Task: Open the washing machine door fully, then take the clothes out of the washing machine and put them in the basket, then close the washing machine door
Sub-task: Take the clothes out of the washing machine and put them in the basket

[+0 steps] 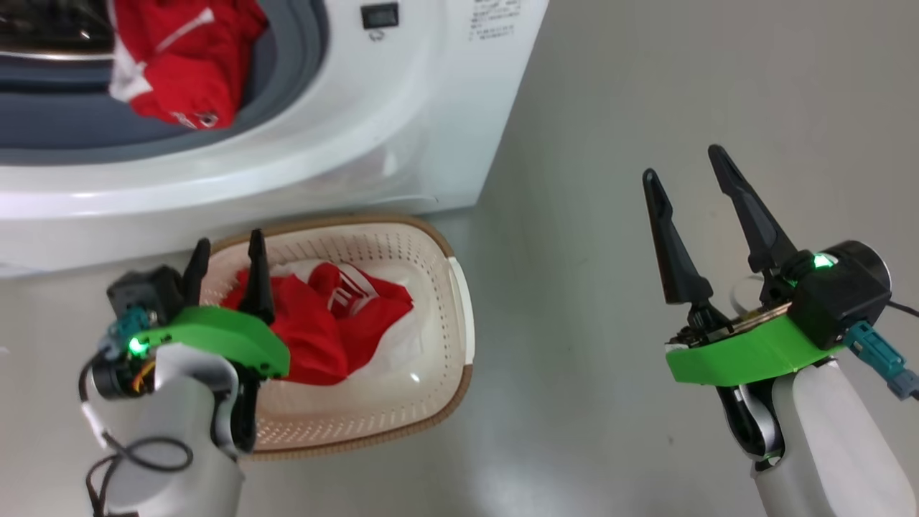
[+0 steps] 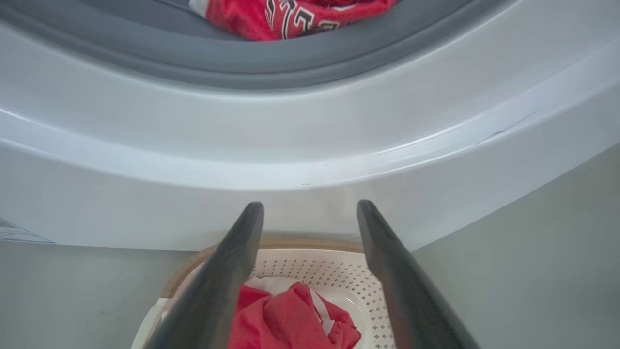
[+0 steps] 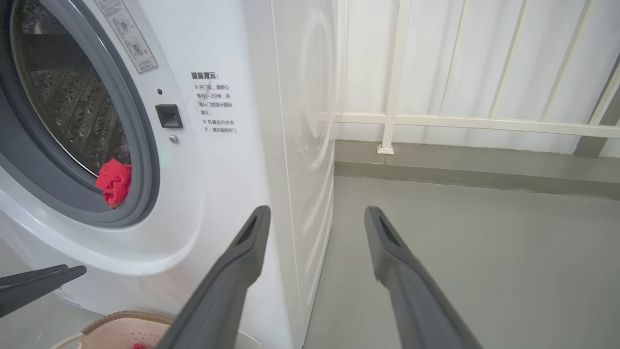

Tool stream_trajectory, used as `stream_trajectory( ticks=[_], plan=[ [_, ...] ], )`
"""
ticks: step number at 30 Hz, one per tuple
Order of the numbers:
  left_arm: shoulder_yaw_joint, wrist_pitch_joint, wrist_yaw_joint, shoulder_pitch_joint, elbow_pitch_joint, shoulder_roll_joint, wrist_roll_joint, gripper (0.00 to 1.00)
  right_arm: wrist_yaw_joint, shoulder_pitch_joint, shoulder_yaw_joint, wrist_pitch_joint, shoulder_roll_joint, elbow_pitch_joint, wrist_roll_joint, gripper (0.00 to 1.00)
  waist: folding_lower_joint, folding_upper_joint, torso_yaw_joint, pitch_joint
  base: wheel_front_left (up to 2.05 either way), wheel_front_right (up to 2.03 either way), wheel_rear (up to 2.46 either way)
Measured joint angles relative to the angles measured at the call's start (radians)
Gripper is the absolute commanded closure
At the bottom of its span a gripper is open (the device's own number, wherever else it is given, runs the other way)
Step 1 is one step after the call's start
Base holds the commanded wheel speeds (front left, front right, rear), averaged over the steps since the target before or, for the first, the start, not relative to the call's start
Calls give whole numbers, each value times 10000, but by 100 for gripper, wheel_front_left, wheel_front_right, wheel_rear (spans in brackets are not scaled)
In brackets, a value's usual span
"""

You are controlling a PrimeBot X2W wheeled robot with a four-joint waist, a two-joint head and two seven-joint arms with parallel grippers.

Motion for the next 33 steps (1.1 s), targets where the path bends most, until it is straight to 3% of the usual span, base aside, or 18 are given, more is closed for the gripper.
stream_trajectory(
  ticks=[10,14,33],
  plan=[
    [408,0,236,1426,-2715,-207,343,0,0,429,-291,0,2,174,-199,0,0,0,320,-1063,0,0,0],
    [531,-42,54,1997,-3952,-267,412,0,0,532,-545,0,0,284,-268,0,-1,0,438,-1507,0,0,0],
    [986,-42,-136,4736,-5998,-128,1758,0,0,2166,-1227,0,35,320,-662,0,0,0,527,-3541,0,0,0]
  ],
)
